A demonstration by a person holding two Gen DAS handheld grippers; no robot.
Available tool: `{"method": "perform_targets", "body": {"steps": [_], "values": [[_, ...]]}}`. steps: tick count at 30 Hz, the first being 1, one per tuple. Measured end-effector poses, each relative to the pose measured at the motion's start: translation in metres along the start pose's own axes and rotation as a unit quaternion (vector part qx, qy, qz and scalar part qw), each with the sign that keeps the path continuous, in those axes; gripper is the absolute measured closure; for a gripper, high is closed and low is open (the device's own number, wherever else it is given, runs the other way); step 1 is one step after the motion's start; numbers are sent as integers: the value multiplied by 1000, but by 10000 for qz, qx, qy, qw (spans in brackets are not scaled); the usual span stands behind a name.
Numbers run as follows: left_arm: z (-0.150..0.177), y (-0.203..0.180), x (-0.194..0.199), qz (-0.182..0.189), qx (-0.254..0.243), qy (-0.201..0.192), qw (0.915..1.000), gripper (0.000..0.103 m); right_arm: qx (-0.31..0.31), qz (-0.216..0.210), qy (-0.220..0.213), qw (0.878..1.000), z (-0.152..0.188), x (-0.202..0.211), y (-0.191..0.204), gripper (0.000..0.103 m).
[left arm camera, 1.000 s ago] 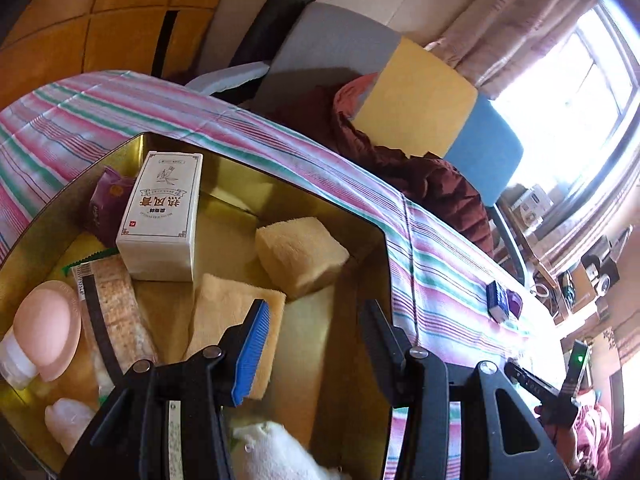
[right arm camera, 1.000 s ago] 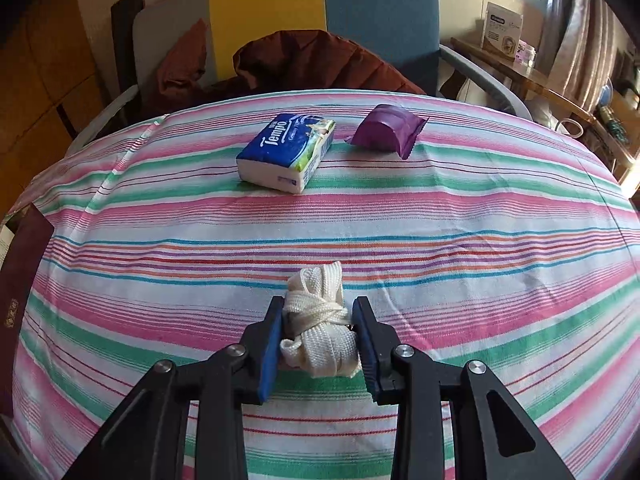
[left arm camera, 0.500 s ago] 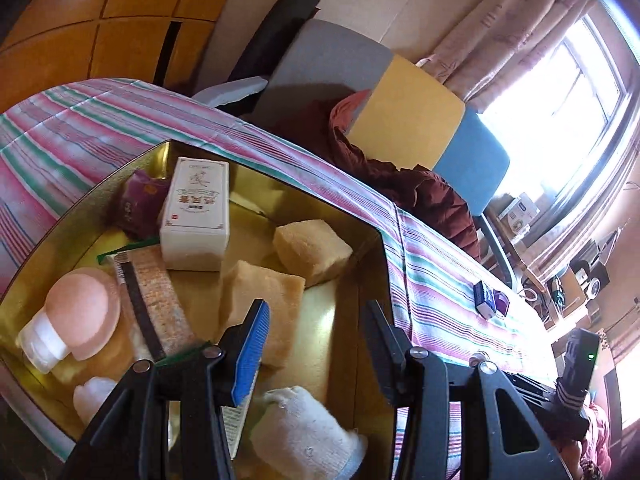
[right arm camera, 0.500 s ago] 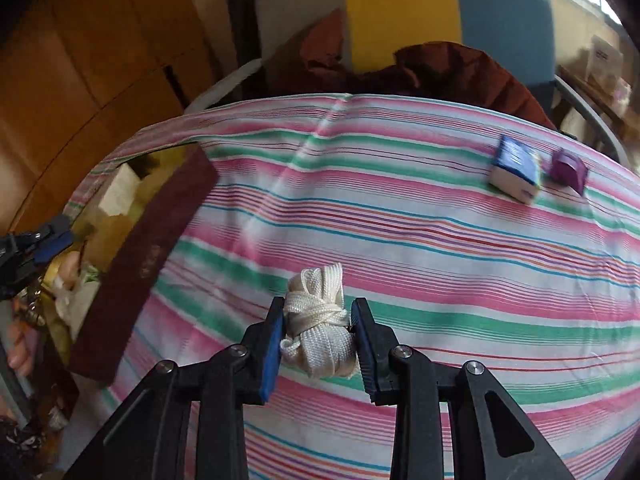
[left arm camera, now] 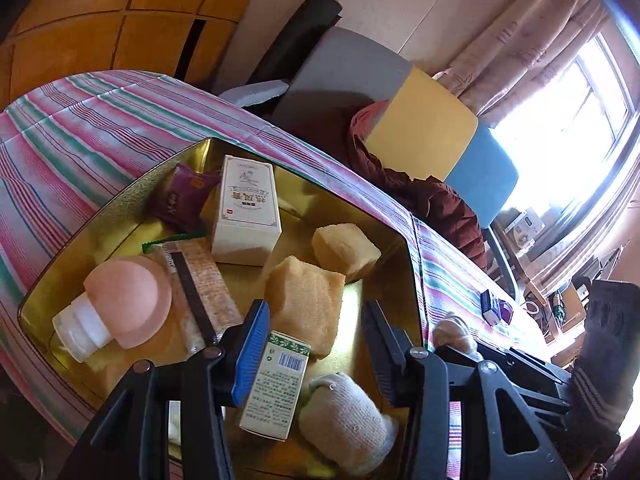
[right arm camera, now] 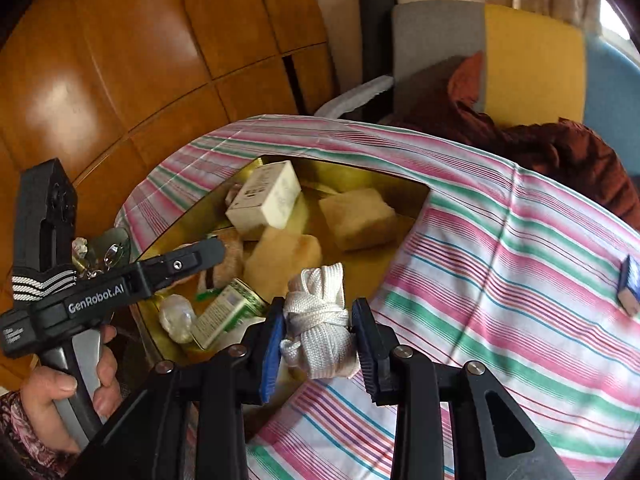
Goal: Organize objects
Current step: 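Open the left tool over the tray while the right tool drops the cord in, then move both tools back to the tissue pack and purple packet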
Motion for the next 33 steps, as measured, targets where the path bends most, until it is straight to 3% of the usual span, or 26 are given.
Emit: {"method": "perform_targets", "body": {"steps": [10, 14, 17, 21, 33], "values": [[0, 10, 4, 41, 158, -13, 9999, 55, 312, 343, 37, 9989, -2, -22, 14, 66], [2, 5, 3, 64, 91, 3, 9999, 55, 167, 350, -68, 9992, 4, -14, 9, 55], [5, 1, 1, 80, 27, 42, 10000, 55, -29, 429, -185, 9989, 7, -4, 0, 53], [10, -6, -2, 108, -70, 106, 9999, 55, -413, 459, -290, 9977, 10, 7, -18, 43], [27, -40, -2, 324, -629, 223, 9972, 55, -969, 848, -148, 9916, 35, 18, -73, 40]]}}
Point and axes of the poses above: each gripper's, at about its wrist camera, not at the fingertips, and x roughly against the way its jaws point, y to its left, z to its underside, the point moved 4 cm from there along -x, roughly the way its jaws point, and after that the axes turned 1 degree about y, right-handed, at the moved point
